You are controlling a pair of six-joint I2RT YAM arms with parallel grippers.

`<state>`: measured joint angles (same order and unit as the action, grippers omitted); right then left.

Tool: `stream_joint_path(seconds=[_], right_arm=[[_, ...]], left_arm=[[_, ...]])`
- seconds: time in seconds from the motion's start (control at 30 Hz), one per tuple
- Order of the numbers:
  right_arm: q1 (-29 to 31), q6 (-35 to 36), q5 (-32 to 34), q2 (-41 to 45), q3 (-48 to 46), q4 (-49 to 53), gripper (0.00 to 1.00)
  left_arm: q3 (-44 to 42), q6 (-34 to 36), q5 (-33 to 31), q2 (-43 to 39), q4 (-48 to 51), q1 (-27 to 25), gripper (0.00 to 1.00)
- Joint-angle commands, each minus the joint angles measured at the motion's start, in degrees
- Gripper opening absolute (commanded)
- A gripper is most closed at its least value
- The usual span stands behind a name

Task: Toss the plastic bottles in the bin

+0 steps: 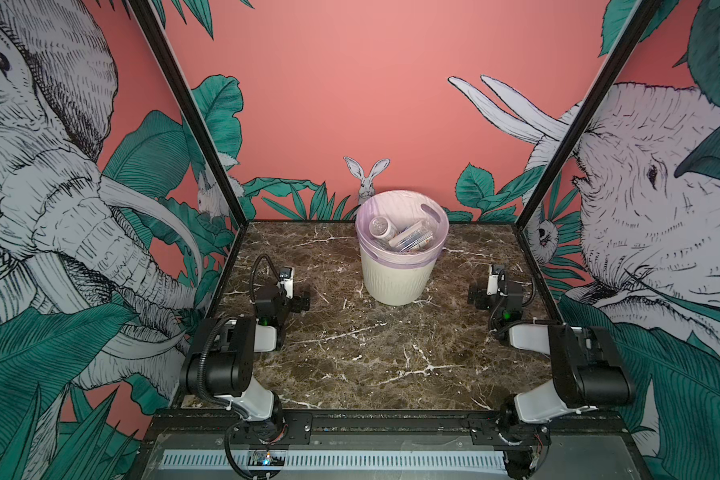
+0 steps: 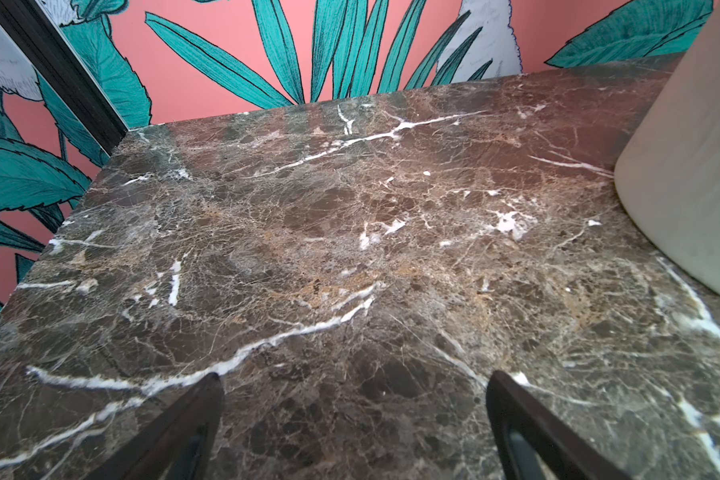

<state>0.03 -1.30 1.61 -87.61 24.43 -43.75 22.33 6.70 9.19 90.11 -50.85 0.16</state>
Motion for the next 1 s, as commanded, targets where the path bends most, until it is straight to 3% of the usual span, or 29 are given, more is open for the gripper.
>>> stream_joint_path(seconds=[0.0,0.97], right_arm=[[0.5,1.6,-0.9,-0.7,-1.5,-6.3,0.98],[0.5,1.4,-0.7,-1.2,-1.7,-7.8,0.99]], left_arm=[[0.8,1.0,-0.1,-0.9,-0.3,0.1,1.0],[0.8,1.0,-0.1,-0.9,-0.4,0.0,1.0]])
